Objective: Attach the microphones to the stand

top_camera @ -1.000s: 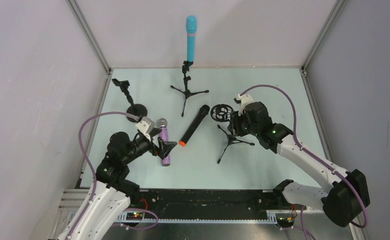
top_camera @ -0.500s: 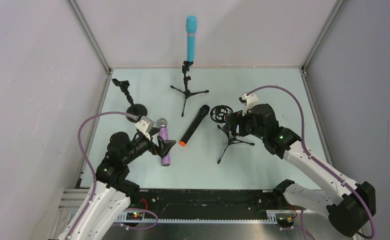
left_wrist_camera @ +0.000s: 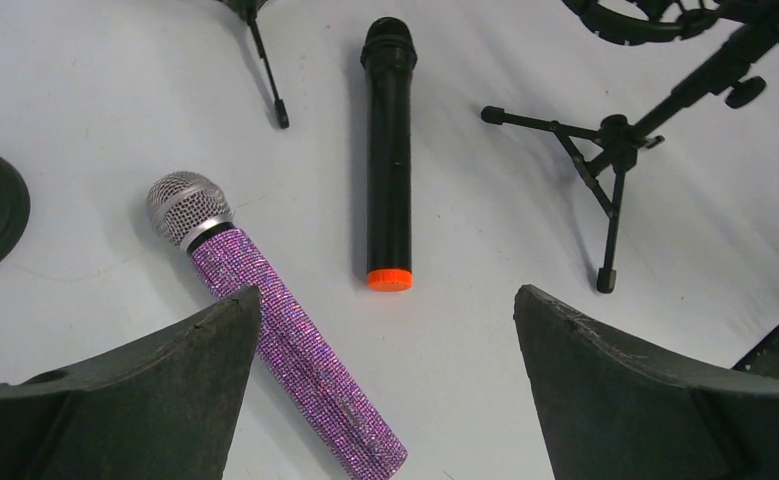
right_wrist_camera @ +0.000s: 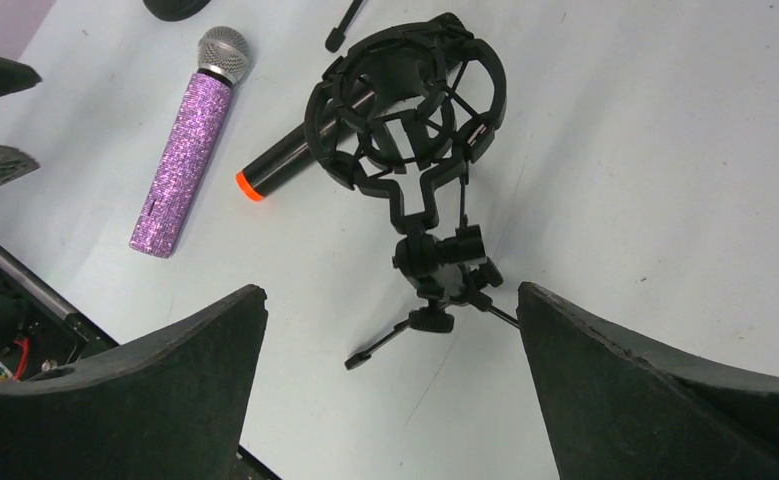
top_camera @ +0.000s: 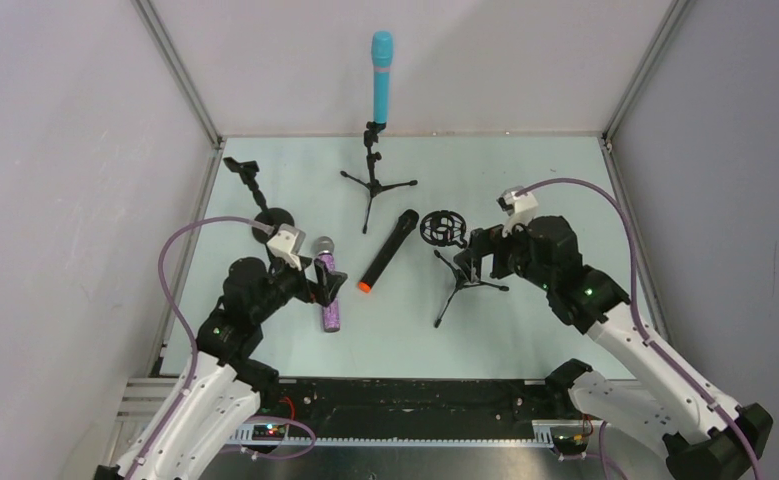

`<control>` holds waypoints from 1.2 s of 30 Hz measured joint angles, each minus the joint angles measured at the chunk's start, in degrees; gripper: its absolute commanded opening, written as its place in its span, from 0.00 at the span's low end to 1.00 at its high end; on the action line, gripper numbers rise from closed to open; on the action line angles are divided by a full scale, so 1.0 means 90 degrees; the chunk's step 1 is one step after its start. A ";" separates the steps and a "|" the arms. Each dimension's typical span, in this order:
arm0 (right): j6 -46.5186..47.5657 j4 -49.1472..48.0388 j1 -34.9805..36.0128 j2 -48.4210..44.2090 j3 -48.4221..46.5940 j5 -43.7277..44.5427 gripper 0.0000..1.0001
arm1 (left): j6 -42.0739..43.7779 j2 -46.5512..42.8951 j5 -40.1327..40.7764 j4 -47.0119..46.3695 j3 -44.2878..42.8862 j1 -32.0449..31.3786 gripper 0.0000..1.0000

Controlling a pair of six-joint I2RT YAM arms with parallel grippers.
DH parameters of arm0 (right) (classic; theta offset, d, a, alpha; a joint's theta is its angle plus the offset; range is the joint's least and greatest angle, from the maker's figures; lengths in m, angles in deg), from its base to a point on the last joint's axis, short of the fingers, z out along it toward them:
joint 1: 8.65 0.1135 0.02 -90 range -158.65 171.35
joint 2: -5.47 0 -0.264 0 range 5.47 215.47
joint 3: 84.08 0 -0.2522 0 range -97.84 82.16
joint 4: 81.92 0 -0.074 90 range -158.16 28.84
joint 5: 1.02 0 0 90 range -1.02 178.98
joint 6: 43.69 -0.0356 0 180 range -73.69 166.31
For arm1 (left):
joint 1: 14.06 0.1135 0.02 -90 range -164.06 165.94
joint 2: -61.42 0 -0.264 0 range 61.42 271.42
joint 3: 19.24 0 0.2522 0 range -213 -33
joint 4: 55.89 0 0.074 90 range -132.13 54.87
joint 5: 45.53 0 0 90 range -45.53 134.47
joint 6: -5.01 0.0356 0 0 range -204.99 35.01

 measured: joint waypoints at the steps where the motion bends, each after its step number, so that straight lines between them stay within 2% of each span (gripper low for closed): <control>1: -0.0002 0.0068 -0.0027 -0.0112 0.0000 -0.0036 0.99 | -0.0080 0.0036 0.0075 0.0000 0.0002 0.0000 1.00; 8: -0.0024 0.0238 -0.0250 -0.0707 0.0000 -0.0299 0.99 | -0.1008 0.0556 0.0758 0.0002 0.0000 0.0000 1.00; 19: -0.0209 0.0413 -0.0840 -0.0719 0.0083 -0.0755 0.99 | -0.2215 0.2110 0.1258 0.0284 -0.0175 0.0000 1.00; 28: -0.0284 0.0418 -0.1030 -0.0719 0.0143 -0.1098 0.99 | -0.2531 0.2902 0.1872 0.0420 -0.0590 0.0002 1.00; 36: -0.0287 0.0415 -0.1185 -0.0746 0.0202 -0.1243 1.00 | -0.2494 0.3963 0.2188 0.0617 -0.1328 0.0007 1.00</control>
